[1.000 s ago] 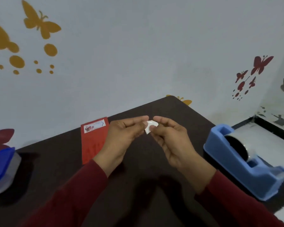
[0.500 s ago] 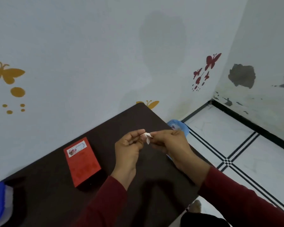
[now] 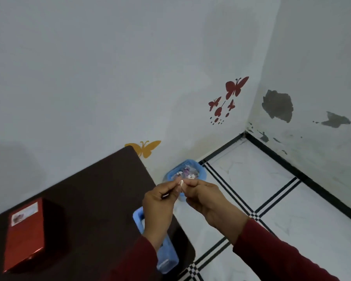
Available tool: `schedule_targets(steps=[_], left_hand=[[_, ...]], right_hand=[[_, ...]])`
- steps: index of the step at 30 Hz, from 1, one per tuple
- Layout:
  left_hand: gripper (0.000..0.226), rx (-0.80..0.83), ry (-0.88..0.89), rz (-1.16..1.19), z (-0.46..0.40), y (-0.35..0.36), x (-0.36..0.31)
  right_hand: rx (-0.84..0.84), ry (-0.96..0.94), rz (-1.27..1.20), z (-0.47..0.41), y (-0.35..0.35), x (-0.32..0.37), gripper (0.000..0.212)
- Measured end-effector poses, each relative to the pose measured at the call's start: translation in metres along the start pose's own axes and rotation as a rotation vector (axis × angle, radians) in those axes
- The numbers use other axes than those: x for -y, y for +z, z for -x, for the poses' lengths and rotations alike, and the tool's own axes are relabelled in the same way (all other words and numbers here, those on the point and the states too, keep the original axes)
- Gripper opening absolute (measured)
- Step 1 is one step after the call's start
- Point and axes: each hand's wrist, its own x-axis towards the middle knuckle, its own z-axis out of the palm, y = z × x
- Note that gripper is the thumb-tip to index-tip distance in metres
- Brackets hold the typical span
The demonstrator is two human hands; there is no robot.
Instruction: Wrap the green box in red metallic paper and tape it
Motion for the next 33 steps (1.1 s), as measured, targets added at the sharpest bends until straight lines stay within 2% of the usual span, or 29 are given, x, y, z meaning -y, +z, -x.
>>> schedule_targets(steps=[5, 7, 9, 12, 14, 16, 19, 24, 27, 29, 33], left_hand=[[0.031, -0.177, 0.053, -0.147, -0.017, 0.072, 0.011], [0.033, -0.211, 0.101, -0.266, -0.031, 0.087, 0.021], [0.028, -0.221, 0.143, -0.366, -0.053, 0.099, 0.037], [0.028, -0.205, 0.135, -0.449, -0.088, 0.117, 0.062], [0.039, -0.204, -0.017, -0.399, -0.115, 0.131, 0.077], [0.047, -0.203, -0.24, -0.216, -0.15, 0.139, 0.099], [0.043, -0.211, -0.477, 0.017, -0.205, 0.145, 0.14], [0.03, -0.412, -0.72, -0.069, -0.276, 0.128, 0.227], [0.023, -0.448, -0.822, -0.191, -0.299, 0.118, 0.288], [0.021, -0.412, -0.842, -0.246, -0.31, 0.116, 0.318], [0.027, -0.406, -0.908, -0.234, -0.321, 0.119, 0.347]], right_hand=[[0.042, 0.185, -0.05, -0.045, -0.037, 0.041, 0.018], [0.043, 0.224, 0.019, -0.067, -0.046, 0.051, 0.013], [0.052, 0.253, 0.144, -0.091, -0.053, 0.062, 0.019], [0.053, 0.252, 0.242, -0.139, -0.061, 0.073, 0.02], [0.021, 0.236, 0.28, -0.18, -0.061, 0.076, 0.014], [-0.024, 0.212, 0.352, -0.232, -0.062, 0.076, 0.01], [-0.106, 0.113, 0.432, -0.308, -0.061, 0.074, 0.006], [-0.069, -0.331, 0.79, -0.429, -0.05, 0.059, 0.019], [-0.054, -0.473, 0.861, -0.501, -0.045, 0.037, 0.008], [-0.027, -0.359, 0.944, -0.541, -0.048, 0.018, 0.022], [-0.161, -0.073, 0.972, -0.586, -0.072, -0.005, 0.039]])
